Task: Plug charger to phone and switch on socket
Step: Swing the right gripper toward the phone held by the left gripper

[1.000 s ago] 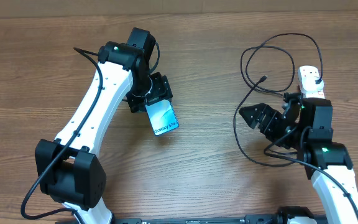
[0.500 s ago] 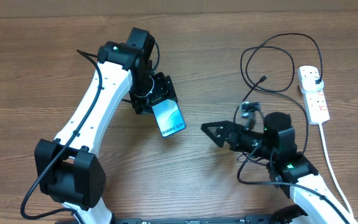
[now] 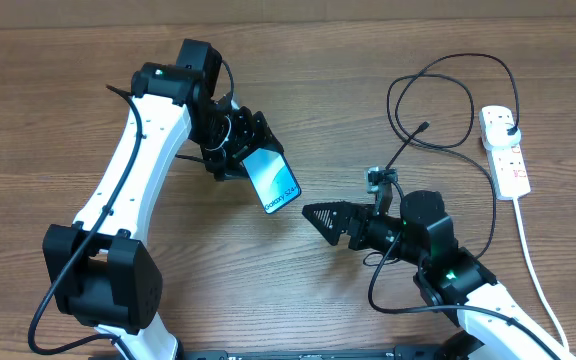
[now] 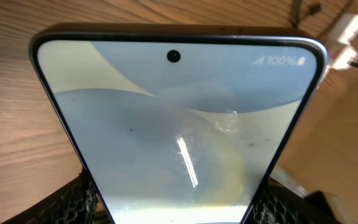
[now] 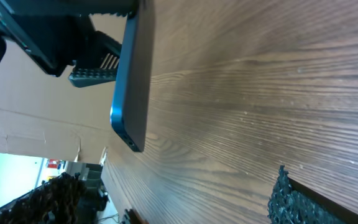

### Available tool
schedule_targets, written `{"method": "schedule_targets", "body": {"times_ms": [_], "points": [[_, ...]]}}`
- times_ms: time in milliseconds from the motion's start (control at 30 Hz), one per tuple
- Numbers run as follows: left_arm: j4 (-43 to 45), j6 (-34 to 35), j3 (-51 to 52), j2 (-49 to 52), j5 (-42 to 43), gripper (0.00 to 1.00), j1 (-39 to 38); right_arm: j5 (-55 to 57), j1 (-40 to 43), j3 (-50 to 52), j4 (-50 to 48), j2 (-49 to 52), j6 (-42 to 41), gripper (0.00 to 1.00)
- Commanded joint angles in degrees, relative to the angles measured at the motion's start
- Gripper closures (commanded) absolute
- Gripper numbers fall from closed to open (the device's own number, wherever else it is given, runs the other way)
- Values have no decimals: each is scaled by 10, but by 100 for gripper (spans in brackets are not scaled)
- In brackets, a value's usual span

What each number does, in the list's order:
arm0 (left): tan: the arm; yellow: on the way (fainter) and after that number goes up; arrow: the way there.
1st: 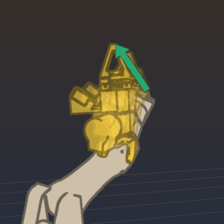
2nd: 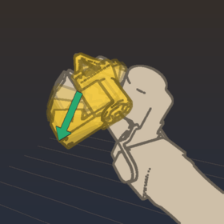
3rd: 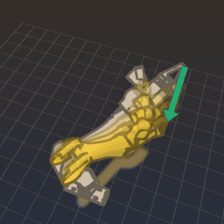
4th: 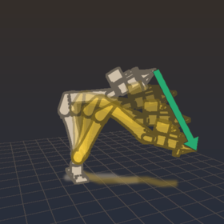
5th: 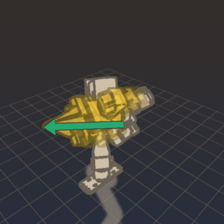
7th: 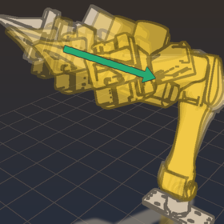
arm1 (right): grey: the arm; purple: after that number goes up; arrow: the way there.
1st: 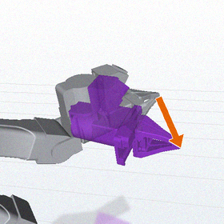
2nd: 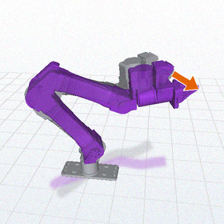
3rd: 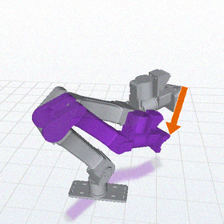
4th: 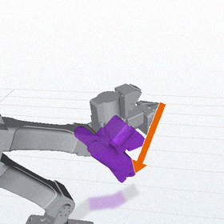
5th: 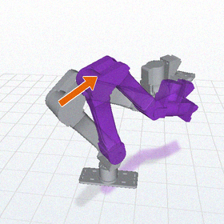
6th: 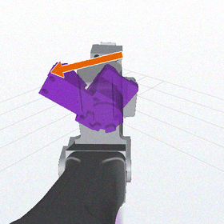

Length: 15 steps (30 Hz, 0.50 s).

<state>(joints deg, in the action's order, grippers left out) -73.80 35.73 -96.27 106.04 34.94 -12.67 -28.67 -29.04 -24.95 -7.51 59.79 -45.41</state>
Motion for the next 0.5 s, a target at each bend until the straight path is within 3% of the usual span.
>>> {"method": "schedule_targets", "body": {"times_ms": [0,467], "points": [[-1,-15,-17,-1,70,29,6,44,-27,0,-24,-3,-2,0],[-2,-20,-17,-1,128,29,9,231,-115,0,-131,13,-2,0]]}}
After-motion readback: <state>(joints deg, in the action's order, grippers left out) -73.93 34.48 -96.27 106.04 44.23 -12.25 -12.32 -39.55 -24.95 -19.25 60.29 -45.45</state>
